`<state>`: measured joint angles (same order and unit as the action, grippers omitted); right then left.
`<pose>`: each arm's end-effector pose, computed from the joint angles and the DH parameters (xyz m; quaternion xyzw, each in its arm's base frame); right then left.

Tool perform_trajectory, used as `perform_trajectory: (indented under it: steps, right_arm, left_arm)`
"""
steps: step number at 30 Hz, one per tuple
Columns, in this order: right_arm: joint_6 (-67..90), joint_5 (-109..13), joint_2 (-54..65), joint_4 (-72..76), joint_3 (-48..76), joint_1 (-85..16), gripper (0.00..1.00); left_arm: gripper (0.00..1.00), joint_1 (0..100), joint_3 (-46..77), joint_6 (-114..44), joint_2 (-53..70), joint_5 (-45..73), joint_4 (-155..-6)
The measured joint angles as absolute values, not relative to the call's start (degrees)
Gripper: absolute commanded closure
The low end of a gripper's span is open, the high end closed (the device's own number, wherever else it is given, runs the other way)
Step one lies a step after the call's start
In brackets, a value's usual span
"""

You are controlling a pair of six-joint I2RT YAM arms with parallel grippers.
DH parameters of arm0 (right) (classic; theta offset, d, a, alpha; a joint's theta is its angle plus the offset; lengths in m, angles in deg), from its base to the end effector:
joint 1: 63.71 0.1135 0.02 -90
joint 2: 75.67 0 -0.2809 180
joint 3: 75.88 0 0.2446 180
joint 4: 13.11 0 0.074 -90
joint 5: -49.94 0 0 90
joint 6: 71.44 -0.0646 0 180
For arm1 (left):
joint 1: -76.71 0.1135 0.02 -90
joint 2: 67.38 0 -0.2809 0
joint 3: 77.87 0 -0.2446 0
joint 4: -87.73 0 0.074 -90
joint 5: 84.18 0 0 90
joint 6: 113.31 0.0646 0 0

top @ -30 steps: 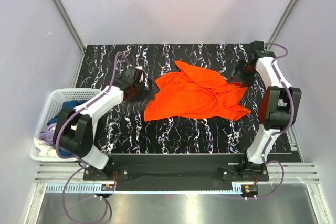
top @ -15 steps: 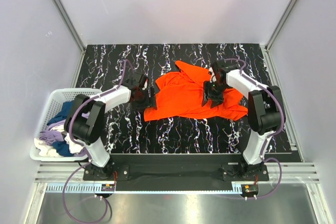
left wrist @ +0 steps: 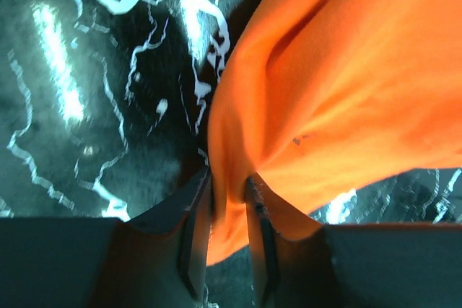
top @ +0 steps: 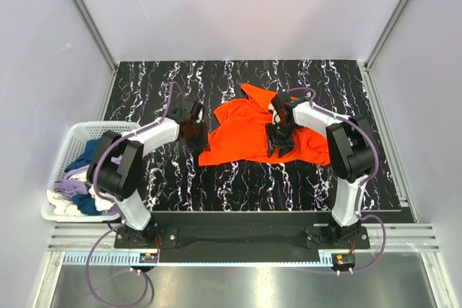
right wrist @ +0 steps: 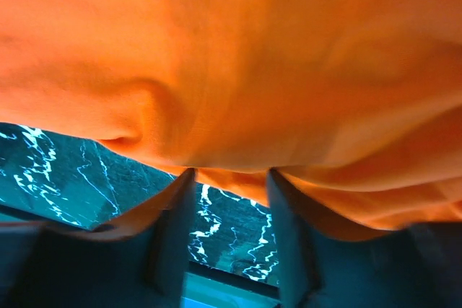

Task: Fold and stack the t-shirts
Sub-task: Flatten the tshirt out

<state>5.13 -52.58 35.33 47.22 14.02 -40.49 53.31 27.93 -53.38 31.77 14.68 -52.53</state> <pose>0.3339 0.1585 0.1522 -0.0927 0.9869 0.1266 0.0363 0.3130 -0.1463 0.1630 -0.0397 0.9721 -0.1656 0.1612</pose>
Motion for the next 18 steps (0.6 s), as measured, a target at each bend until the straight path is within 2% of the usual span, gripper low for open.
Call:
perform_trajectory:
  steps: [1, 2, 4, 5, 6, 8, 14, 16, 18]
  right_arm:
    - [5.24, -52.53, 35.37, 47.09, 13.76, -40.25, 0.57]
    - [5.30, -52.51, 35.44, 46.94, 13.45, -40.01, 0.67]
    - [5.37, -52.36, 35.92, 46.54, 13.02, -39.68, 0.75]
    - [5.17, -52.31, 36.09, 46.35, 12.78, -39.61, 0.85]
    - [5.26, -52.42, 36.11, 46.26, 12.62, -39.59, 0.90]
    - [4.71, -52.86, 35.96, 45.69, 12.08, -39.53, 1.00]
    - [1.91, -55.75, 28.24, 45.76, 4.78, -38.00, 1.00]
    - [0.69, -56.97, 24.00, 47.33, 3.70, -37.65, 0.88]
    - [-0.07, -57.78, 20.97, 48.25, 4.60, -37.52, 0.69]
  left_arm:
    - [0.72, 53.31, 27.93, -53.35, 30.77, 14.55, -51.79]
    - [0.76, 53.29, 27.90, -53.33, 29.32, 14.38, -50.93]
    - [0.80, 53.07, 27.62, -53.20, 26.50, 13.94, -49.58]
    - [0.88, 52.94, 27.25, -53.09, 24.95, 13.54, -48.90]
    - [0.93, 52.74, 26.70, -53.11, 23.36, 13.09, -47.98]
    - [0.96, 52.07, 25.48, -52.90, 19.88, 11.95, -46.37]
    - [0.97, 50.32, 22.00, -52.96, 9.74, 8.43, -41.84]
    - [0.97, 50.34, 19.53, -52.87, 8.89, 6.88, -40.51]
    - [0.97, 50.82, 15.93, -52.37, 10.44, 5.30, -40.20]
